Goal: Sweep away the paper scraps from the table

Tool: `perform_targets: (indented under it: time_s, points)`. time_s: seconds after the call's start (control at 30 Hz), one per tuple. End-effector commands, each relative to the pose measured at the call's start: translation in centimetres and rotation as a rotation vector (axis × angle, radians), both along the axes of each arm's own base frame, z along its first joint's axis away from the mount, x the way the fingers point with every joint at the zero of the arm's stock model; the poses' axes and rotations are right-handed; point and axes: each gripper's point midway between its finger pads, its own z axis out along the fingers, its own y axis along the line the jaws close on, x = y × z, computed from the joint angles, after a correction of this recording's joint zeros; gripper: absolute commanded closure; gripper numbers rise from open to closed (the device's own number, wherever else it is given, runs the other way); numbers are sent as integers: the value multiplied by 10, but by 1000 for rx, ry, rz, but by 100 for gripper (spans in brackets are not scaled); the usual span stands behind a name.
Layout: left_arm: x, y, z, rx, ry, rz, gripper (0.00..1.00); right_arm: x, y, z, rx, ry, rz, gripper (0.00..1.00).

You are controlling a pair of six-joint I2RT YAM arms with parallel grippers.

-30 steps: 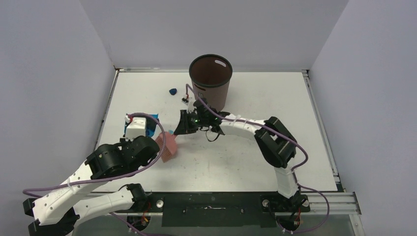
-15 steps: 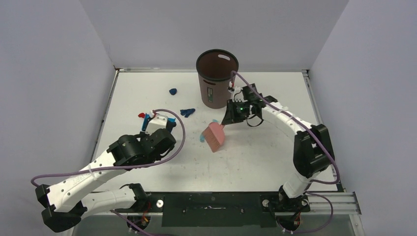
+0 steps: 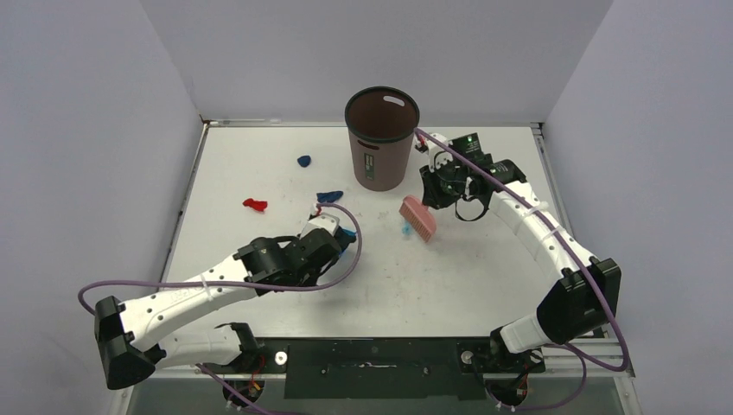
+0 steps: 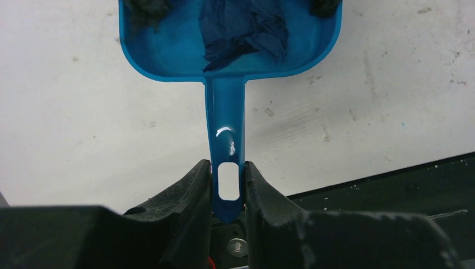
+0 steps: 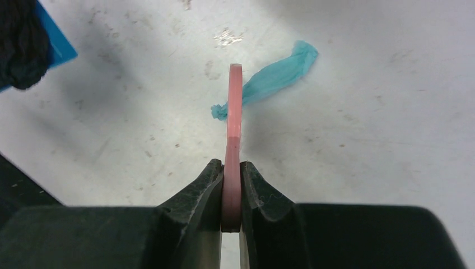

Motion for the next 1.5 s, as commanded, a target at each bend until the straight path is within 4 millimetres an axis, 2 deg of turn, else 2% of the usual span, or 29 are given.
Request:
perform_targets:
  time_s: [0.0, 0.1, 0.2, 0.23, 0.27, 0.37, 0.47, 0.57, 0.63, 0.8, 0.93, 1.03, 1.1, 1.17, 1.37, 1.47]
  points:
    - [-1, -41, -11, -99, 19, -91, 100, 36, -30, 36, -169, -244, -39, 95]
    - [-2, -58, -25, -116, 44, -131, 100, 35, -28, 38, -184, -244, 20, 95]
    - [-3, -72, -35, -113, 60, -163, 100, 3, 0, 49, -54, -167, 254, 95]
    - [-3, -76, -37, -110, 64, -175, 100, -6, 2, 53, -41, -151, 288, 95]
    - [-3, -80, -41, -102, 69, -185, 100, -6, -1, 57, -49, -155, 269, 95]
    - [-2, -91, -48, -102, 74, -213, 100, 21, -32, 69, -187, -282, 112, 95]
    - [1, -101, -55, -103, 77, -242, 100, 50, -73, 78, -351, -406, -49, 95]
    - [5, -108, -62, -73, 83, -265, 100, 68, -90, 78, -408, -440, -120, 95]
    - [8, -111, -65, -53, 88, -273, 100, 77, -92, 73, -424, -456, -134, 95]
    - [17, -122, -77, -76, 133, -239, 100, 110, -81, 50, -428, -476, -123, 95]
    - [22, -138, -80, -92, 135, -261, 100, 137, -73, 17, -449, -447, -105, 95]
    - [27, -145, -83, -78, 143, -269, 100, 144, -68, -16, -456, -384, -102, 95]
    - [30, -148, -84, -70, 151, -276, 100, 141, -61, -35, -447, -332, -84, 95]
    - [34, -149, -86, -53, 157, -285, 100, 129, -46, -49, -405, -278, -32, 95]
    - [44, -154, -96, -24, 186, -296, 100, 70, -4, -69, -348, -179, 142, 95]
    - [48, -159, -102, -18, 199, -304, 100, 38, 15, -68, -298, -125, 223, 95]
